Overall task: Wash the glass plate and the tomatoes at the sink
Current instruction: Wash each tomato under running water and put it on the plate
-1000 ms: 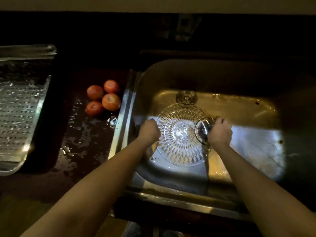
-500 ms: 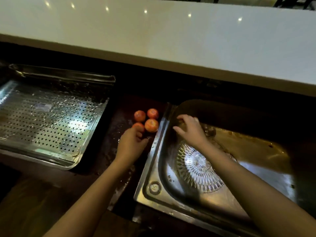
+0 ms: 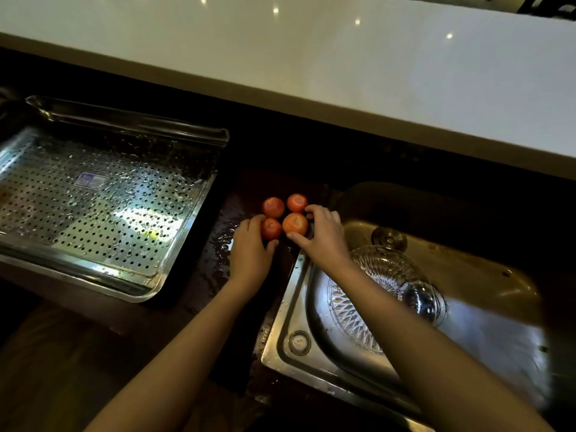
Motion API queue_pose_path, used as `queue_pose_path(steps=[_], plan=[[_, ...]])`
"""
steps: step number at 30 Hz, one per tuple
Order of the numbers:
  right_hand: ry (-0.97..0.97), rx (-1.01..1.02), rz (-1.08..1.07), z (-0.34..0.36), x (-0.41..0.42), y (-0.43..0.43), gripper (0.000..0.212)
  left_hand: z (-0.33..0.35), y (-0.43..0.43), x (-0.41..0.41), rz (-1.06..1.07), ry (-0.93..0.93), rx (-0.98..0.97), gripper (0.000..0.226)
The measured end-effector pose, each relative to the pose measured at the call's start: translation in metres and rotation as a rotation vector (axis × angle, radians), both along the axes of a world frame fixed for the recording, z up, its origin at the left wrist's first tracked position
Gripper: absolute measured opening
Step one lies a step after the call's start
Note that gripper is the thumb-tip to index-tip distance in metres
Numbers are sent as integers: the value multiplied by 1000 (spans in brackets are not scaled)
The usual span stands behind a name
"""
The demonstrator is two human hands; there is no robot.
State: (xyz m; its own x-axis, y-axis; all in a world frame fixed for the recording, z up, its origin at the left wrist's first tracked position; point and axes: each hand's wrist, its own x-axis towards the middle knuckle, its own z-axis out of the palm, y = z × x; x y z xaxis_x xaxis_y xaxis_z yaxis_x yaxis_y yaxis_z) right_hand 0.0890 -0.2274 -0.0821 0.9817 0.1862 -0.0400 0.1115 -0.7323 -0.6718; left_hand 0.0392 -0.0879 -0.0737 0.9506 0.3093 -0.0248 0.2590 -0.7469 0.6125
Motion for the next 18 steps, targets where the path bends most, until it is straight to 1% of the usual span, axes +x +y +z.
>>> queue_pose_path(steps=[4, 8, 11, 13, 15, 16, 17, 18], plan=[[-5, 60, 8, -2, -5, 1, 61, -2, 1, -2, -1, -16, -5, 53], [-36, 73, 31, 2, -6, -3, 54, 4, 0, -2, -43, -28, 28, 58], [-21, 182, 9, 15, -6, -15, 51, 18, -3, -3, -112, -128, 41, 52], [0, 290, -5, 29, -6, -27, 50, 33, -10, -1, -148, -209, -30, 43], [7, 346, 3, 47, -6, -44, 49, 48, -22, 5, -165, -215, -138, 39], [-1, 353, 12, 57, -7, -53, 50, 56, -31, 9, -171, -185, -220, 39], [-14, 354, 22, 67, -9, -63, 50, 63, -41, 13, -175, -128, -341, 38], [-31, 353, 27, 77, -11, -74, 50, 72, -54, 17, -184, -56, -511, 37]])
